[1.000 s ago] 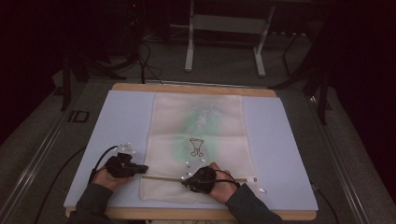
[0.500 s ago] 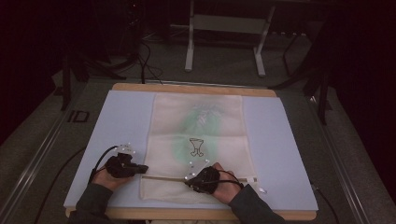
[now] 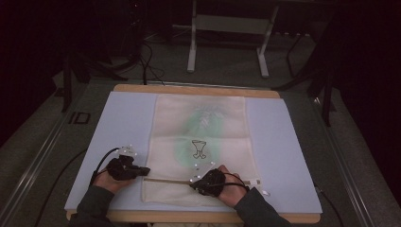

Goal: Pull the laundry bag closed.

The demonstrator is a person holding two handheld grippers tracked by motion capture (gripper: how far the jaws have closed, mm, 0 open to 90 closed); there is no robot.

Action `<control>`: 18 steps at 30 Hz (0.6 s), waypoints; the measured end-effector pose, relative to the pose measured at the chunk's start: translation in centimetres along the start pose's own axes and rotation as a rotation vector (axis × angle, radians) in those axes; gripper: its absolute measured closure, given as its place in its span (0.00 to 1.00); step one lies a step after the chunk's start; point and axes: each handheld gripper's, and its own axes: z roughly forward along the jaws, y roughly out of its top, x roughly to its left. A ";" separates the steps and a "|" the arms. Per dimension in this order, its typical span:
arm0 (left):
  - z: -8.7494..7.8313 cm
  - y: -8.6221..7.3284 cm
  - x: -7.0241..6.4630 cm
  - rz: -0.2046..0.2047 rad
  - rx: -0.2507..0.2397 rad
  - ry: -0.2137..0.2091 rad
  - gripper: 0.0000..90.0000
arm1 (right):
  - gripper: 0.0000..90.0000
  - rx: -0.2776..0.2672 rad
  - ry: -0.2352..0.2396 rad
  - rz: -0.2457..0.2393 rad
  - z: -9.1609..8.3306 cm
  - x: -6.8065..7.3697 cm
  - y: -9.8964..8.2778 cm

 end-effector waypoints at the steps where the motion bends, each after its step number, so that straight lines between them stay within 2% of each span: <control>1: 0.0 0.0 0.0 0.000 0.000 0.000 1.00 | 0.91 0.004 0.000 0.007 -0.1 0.0 0.0; 18: 0.0 0.0 0.0 0.001 0.001 0.000 1.00 | 0.91 0.002 -0.005 0.010 -0.6 -0.3 -0.8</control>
